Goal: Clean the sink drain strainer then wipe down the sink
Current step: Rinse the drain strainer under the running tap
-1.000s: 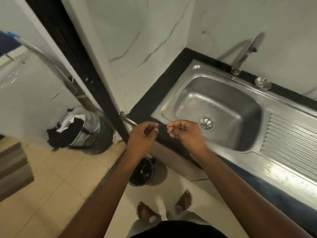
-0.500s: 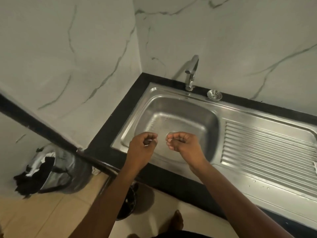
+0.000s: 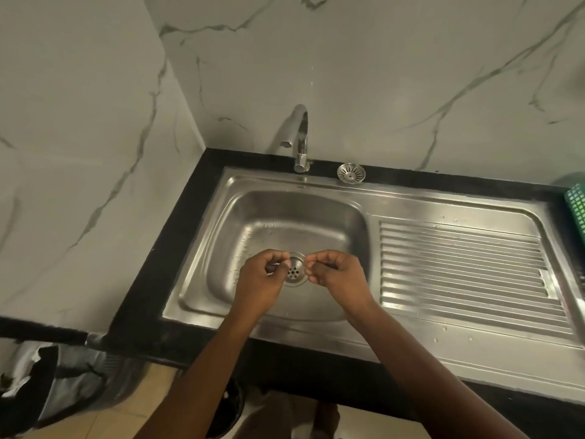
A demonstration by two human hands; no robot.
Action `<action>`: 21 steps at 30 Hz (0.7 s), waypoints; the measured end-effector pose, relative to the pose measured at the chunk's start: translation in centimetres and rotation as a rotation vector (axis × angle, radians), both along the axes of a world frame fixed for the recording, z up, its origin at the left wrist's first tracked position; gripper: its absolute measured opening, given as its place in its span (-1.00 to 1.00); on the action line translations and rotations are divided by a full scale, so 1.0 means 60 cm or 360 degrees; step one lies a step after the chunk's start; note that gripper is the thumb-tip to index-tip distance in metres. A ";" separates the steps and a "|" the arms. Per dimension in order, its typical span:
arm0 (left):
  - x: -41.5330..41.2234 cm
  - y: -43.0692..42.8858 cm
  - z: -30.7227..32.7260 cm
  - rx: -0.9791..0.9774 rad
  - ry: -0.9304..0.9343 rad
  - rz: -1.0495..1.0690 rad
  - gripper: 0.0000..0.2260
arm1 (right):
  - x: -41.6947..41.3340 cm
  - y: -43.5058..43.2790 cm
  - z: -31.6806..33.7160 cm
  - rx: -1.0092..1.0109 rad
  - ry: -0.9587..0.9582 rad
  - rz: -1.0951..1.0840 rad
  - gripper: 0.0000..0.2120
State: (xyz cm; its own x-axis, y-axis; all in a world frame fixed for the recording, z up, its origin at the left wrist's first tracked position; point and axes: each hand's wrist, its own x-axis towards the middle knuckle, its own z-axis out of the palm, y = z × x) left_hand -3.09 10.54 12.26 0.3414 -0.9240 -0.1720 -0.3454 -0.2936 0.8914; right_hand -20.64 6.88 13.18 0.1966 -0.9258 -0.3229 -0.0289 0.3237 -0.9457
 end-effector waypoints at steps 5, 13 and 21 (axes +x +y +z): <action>0.027 -0.069 0.001 -0.0026 0.0074 -0.0069 -0.90 | 0.020 -0.036 -0.012 0.0027 0.0014 -0.0157 -0.91; 0.066 -0.218 -0.002 -0.0109 0.0149 -0.0156 -0.88 | 0.052 -0.096 -0.016 0.0056 -0.0041 -0.0427 -0.91; 0.073 -0.400 0.004 -0.0136 -0.0064 -0.0139 -0.62 | 0.050 -0.150 -0.020 0.0056 -0.0004 -0.0472 -0.87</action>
State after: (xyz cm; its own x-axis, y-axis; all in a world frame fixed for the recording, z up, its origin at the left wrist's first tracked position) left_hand 1.32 -13.48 12.49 0.2642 -0.9612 -0.0794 -0.4024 -0.1847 0.8966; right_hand -17.66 -2.10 11.97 -0.0797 -0.9312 -0.3556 0.0740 0.3502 -0.9337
